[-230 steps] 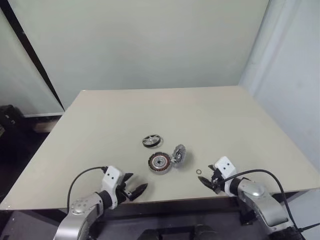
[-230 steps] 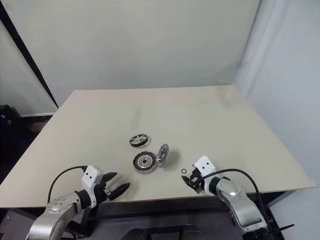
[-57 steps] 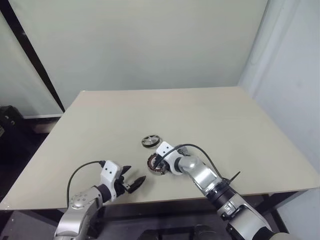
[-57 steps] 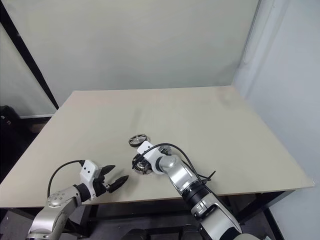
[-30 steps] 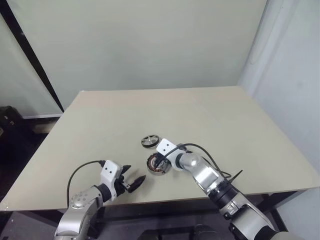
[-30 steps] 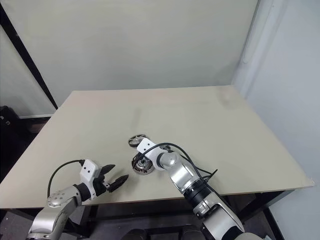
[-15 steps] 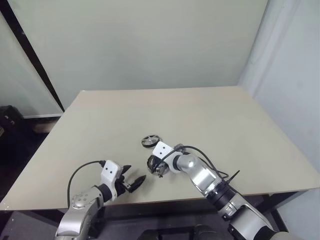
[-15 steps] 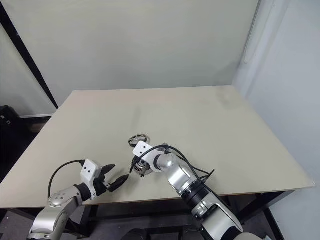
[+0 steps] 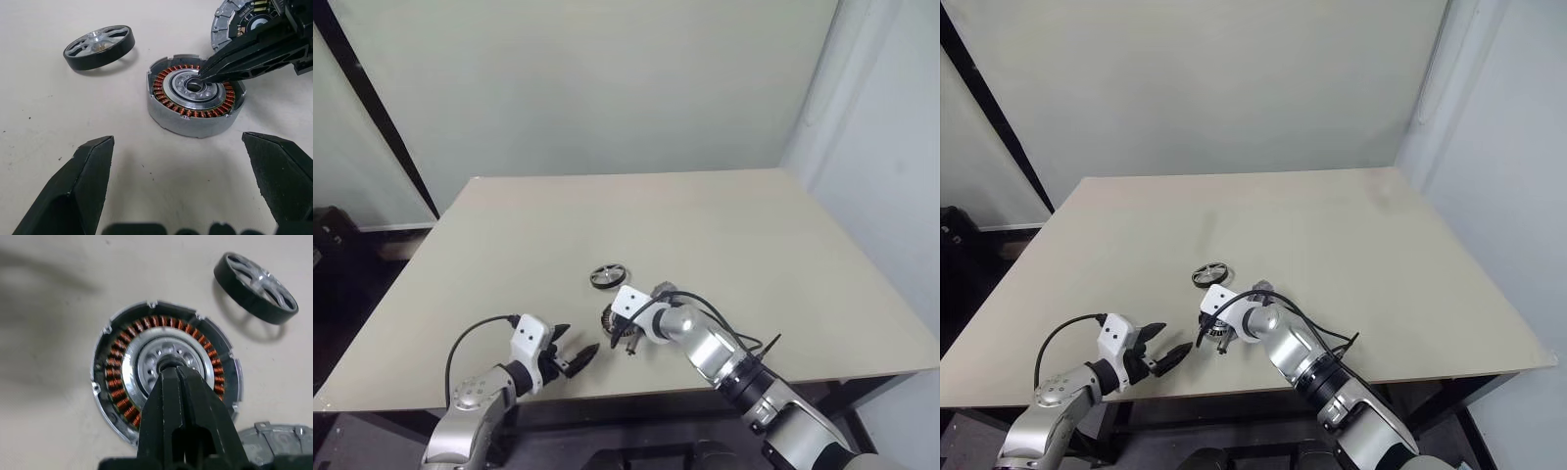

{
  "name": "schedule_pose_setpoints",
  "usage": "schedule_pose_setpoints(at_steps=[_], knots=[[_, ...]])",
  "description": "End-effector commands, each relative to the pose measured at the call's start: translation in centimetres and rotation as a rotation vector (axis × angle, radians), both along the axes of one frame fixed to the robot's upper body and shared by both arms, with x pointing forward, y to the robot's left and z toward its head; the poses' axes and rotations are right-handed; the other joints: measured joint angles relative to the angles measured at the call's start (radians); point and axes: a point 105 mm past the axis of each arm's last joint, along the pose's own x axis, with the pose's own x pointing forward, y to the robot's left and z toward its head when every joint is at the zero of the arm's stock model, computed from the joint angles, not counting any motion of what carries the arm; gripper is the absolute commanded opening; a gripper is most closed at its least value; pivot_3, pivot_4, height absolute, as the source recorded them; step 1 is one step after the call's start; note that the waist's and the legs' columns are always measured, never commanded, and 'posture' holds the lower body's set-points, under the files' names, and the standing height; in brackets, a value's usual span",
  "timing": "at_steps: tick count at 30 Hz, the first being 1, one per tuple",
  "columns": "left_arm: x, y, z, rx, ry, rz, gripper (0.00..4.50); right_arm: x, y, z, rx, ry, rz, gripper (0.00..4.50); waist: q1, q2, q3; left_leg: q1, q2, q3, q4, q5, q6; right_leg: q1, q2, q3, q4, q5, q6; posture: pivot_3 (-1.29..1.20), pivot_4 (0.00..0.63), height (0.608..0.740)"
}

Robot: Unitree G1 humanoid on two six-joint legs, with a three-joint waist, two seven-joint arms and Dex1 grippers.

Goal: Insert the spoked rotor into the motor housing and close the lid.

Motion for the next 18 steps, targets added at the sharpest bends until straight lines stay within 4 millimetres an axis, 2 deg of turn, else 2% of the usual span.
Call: schedule_pose_setpoints(at_steps=[1, 18], knots=[[0.28, -0.30, 0.88, 0.002, -0.043, -0.010, 4.50, 0.40, 0.23, 0.99, -0.005, -0.043, 0.009, 0.02, 0.000, 0.000, 0.000, 0.000, 0.000, 0.000, 0.000, 0.000, 0.000, 0.000, 0.000, 0.000, 0.000, 0.000, 0.000, 0.00, 0.000, 0.740], [0.41, -0.45, 0.94, -0.001, -0.048, -0.010, 4.50, 0.49, 0.12, 0.78, -0.015, -0.054, -0.006, 0.02, 0.000, 0.000, 0.000, 0.000, 0.000, 0.000, 0.000, 0.000, 0.000, 0.000, 0.000, 0.000, 0.000, 0.000, 0.000, 0.00, 0.000, 0.740]])
